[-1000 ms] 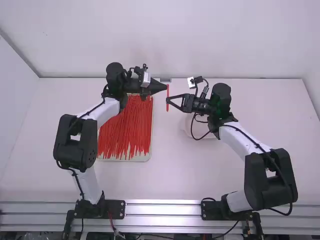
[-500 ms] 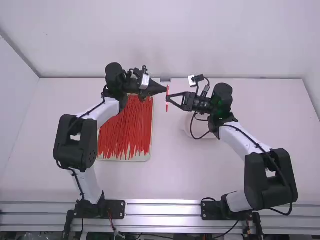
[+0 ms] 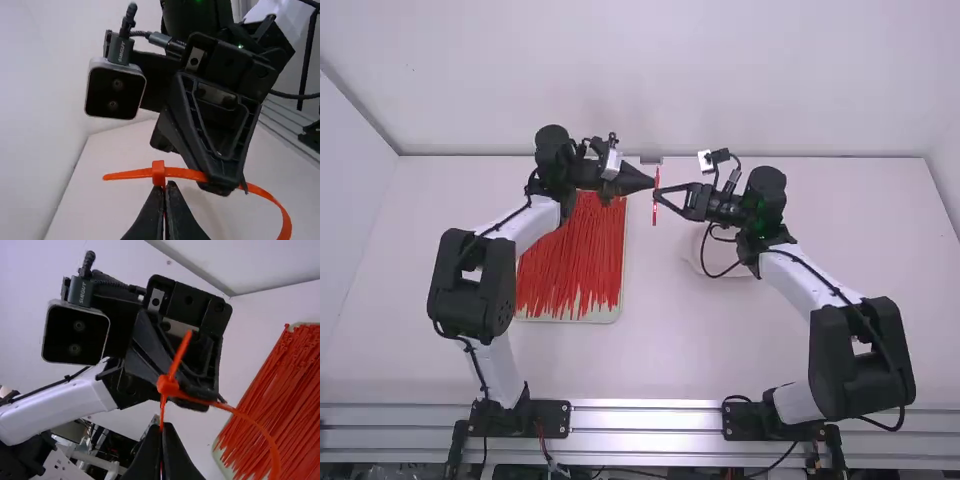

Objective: Fasten the cable tie

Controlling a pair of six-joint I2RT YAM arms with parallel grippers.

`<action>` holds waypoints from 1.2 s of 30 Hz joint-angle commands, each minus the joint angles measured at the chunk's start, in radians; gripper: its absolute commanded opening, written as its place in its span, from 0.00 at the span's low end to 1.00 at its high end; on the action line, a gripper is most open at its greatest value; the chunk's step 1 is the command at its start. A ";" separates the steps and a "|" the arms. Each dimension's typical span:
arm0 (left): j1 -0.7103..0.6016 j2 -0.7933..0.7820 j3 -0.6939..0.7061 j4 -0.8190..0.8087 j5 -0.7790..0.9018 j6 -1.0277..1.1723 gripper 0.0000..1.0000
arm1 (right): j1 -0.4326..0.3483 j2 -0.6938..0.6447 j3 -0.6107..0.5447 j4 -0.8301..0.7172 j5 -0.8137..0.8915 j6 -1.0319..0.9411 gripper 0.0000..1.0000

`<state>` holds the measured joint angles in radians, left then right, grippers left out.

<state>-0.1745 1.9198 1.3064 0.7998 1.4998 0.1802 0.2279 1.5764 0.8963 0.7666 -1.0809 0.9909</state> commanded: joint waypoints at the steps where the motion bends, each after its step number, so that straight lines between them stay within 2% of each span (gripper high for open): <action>1: -0.016 -0.003 -0.005 -0.031 0.063 0.084 0.02 | -0.021 0.008 0.008 0.010 0.058 0.009 0.00; 10: -0.016 -0.003 -0.005 -0.032 0.067 0.079 0.02 | -0.032 0.008 0.045 0.004 0.064 0.007 0.00; 16: -0.023 -0.003 -0.005 -0.033 0.067 0.079 0.02 | -0.033 0.008 0.061 -0.079 0.119 -0.001 0.00; 36: -0.043 -0.003 -0.023 -0.016 0.067 0.082 0.01 | -0.064 0.008 0.090 -0.074 0.171 0.023 0.00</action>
<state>-0.1905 1.9198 1.3064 0.7700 1.4395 0.2451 0.2024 1.5764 0.9340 0.6827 -1.0302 1.0115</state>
